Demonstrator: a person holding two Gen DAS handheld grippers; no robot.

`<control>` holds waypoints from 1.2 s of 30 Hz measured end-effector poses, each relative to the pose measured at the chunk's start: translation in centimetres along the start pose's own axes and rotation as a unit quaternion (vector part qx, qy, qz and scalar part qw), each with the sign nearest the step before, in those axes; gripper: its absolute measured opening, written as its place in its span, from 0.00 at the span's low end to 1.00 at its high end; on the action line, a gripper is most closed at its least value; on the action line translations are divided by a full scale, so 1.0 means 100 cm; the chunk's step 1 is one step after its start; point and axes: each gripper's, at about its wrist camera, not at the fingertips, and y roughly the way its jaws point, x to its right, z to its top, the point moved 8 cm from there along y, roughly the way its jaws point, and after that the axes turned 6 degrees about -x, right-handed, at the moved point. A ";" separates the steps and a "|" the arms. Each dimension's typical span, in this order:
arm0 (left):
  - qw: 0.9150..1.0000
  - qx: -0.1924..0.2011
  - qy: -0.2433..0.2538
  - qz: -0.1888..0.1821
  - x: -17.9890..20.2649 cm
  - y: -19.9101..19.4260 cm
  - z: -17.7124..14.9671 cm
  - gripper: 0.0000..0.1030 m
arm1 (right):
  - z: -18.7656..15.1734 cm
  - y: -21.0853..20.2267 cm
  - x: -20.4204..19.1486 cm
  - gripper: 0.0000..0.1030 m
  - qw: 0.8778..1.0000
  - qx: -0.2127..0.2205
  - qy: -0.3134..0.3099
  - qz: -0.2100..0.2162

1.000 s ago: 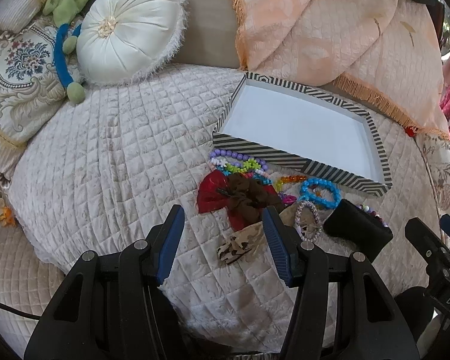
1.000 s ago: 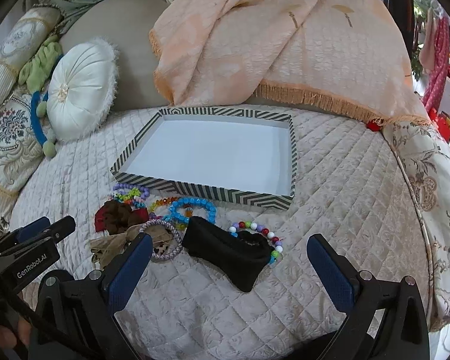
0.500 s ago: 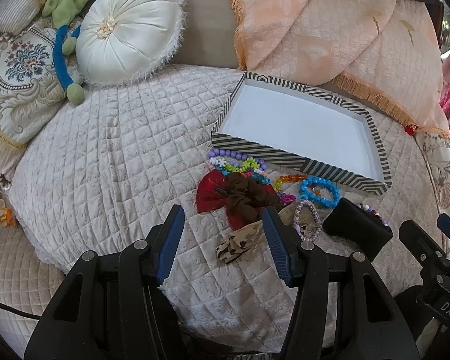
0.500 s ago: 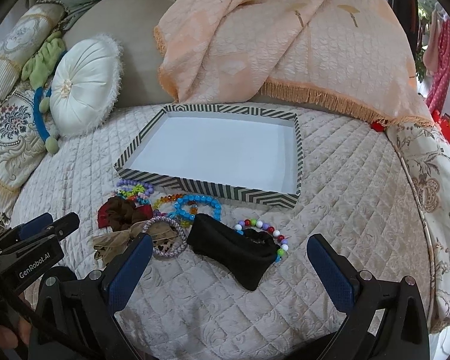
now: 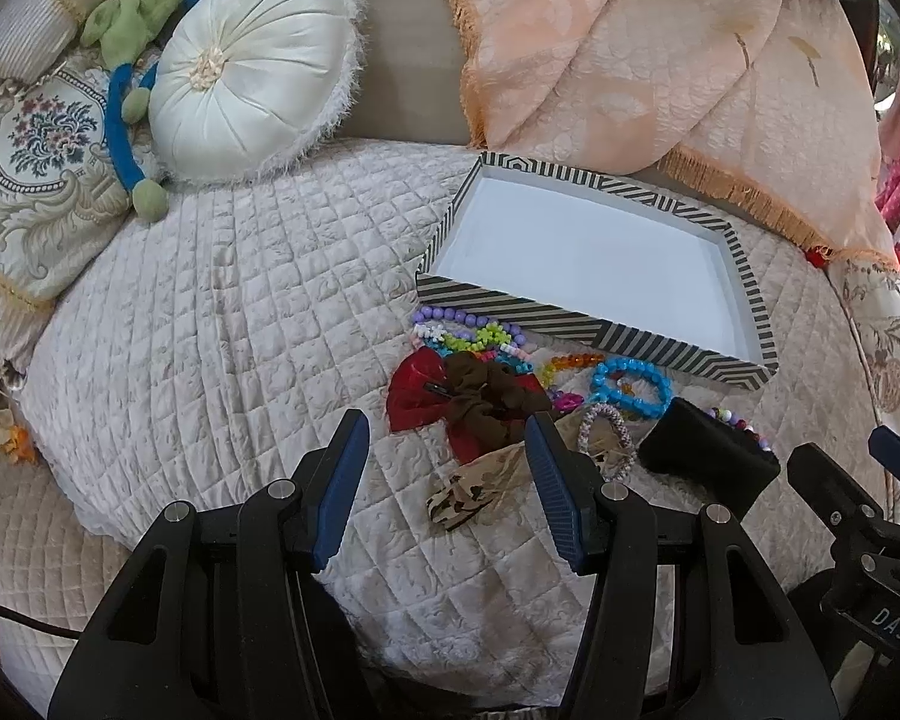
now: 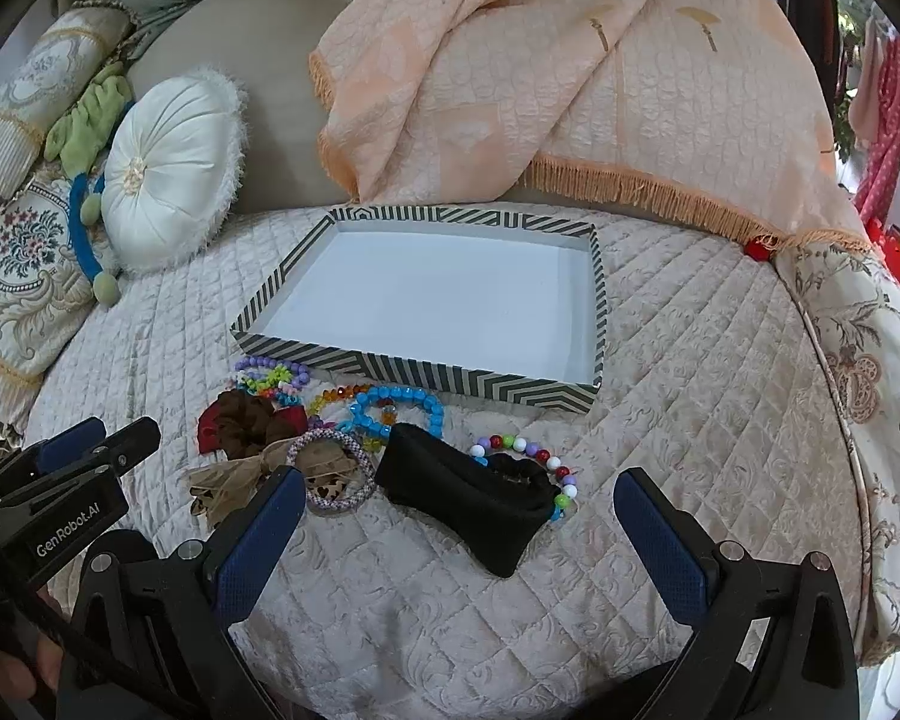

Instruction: Organize jewelry

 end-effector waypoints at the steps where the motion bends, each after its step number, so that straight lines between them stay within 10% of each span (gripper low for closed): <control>1: 1.000 -0.001 0.000 0.000 0.001 0.000 0.000 0.52 | 0.000 0.000 0.000 1.00 1.000 -0.001 0.000 0.000; 25: 0.994 -0.065 -0.065 -0.064 -0.051 0.014 0.014 0.52 | -0.017 0.033 0.034 1.00 0.999 -0.039 -0.009 0.010; 36: 0.989 -0.127 0.026 -0.078 -0.009 0.052 -0.012 0.53 | -0.027 0.056 0.036 0.87 0.996 -0.068 -0.037 0.034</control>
